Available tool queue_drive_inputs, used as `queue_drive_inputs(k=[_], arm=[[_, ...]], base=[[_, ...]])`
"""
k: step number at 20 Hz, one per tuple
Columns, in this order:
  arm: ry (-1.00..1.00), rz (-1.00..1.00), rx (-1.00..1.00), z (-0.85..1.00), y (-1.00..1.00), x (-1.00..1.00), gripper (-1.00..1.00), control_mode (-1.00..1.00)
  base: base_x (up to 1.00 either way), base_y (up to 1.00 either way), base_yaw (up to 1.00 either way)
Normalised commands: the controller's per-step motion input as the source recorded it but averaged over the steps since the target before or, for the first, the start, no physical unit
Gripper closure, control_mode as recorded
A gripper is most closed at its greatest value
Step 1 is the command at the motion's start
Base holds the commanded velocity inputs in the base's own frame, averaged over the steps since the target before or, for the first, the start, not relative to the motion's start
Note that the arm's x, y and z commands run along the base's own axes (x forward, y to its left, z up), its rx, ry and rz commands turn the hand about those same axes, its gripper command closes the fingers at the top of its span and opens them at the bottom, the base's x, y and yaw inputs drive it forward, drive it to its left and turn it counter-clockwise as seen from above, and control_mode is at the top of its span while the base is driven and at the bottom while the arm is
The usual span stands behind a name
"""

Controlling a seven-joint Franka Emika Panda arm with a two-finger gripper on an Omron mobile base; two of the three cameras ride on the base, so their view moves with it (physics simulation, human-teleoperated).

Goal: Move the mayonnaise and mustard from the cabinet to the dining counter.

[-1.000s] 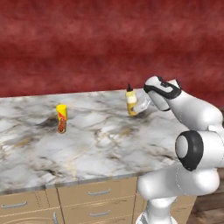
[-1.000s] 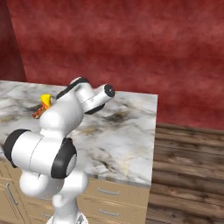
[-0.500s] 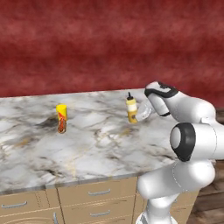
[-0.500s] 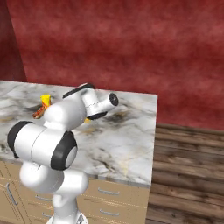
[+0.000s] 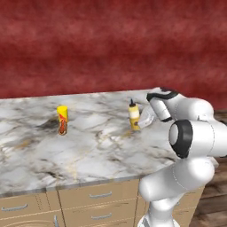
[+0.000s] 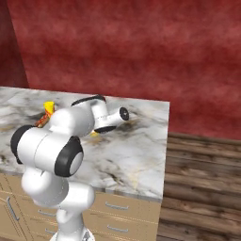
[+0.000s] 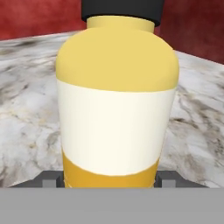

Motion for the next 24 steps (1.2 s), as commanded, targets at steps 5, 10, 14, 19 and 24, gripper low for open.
queue_drive_inputs(k=[5,10,14,19,24], arm=[[-0.05,0.01,0.02,-0.4,0.0,0.0,1.0,-1.0],[-0.11,0.04,0.1,-0.33,0.0,0.0,1.0,-1.0],[-0.08,0.02,0.14,-0.21,-0.03,0.0,1.0,-1.0],[-0.02,0.0,0.13,-0.18,-0.04,0.0,1.0,-1.0],[0.0,0.0,0.06,-0.13,-0.02,0.0,1.0,-1.0]], base=[[0.0,0.0,0.0],[0.0,0.0,0.0],[0.0,0.0,0.0],[0.0,0.0,0.0],[0.0,0.0,0.0]])
